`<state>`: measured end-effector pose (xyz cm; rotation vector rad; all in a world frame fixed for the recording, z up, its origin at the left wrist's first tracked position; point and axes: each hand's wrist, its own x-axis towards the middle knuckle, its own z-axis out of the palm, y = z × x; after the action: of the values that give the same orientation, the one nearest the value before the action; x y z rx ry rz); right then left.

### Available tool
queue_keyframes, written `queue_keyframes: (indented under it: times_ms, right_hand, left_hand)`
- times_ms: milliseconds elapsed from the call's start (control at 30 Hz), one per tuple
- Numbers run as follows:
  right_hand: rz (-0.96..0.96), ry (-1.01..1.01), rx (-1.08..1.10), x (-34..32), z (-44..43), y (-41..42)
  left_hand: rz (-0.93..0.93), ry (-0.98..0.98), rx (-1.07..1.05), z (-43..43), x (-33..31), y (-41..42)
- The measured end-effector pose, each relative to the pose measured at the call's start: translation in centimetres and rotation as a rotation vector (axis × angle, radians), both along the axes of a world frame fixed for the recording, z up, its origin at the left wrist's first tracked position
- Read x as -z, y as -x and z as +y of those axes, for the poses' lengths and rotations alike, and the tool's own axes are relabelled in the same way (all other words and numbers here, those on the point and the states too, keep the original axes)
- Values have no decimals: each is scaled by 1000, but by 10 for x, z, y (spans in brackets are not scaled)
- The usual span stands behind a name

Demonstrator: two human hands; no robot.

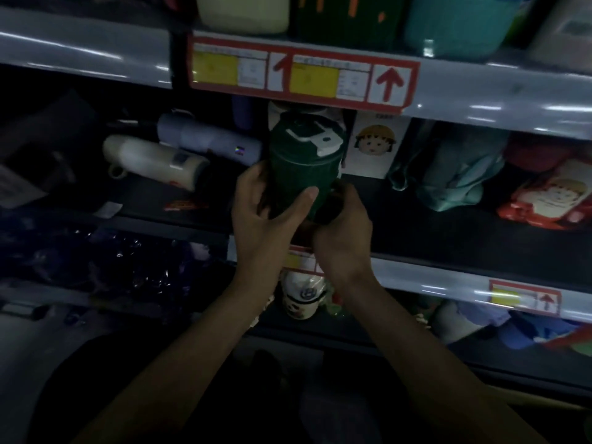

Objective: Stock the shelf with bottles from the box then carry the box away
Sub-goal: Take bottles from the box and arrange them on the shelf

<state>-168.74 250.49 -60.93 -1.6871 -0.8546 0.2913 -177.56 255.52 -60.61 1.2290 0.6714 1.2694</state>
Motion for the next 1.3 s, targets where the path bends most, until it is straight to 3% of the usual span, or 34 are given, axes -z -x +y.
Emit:
queue_keyframes:
  times_ms: [200,667,967,1100,1300]
  right_hand:
    - [23,-21,35,8,28,9]
    - [-121,92,48,29,38,5]
    - [-214,334,-18,19,4,-7]
    - [-271,406,-84,1,-37,-19]
    - [-289,505,-62,-19,-128,-51]
  left_hand:
    - [33,-10,-64,27,3,-4]
    - [31,16,-47,34,16,-1]
    - [177,35,-56,17,19,32]
    - [304,-154,-33,-7,17,41]
    - [570,-410,206,-58,18,17]
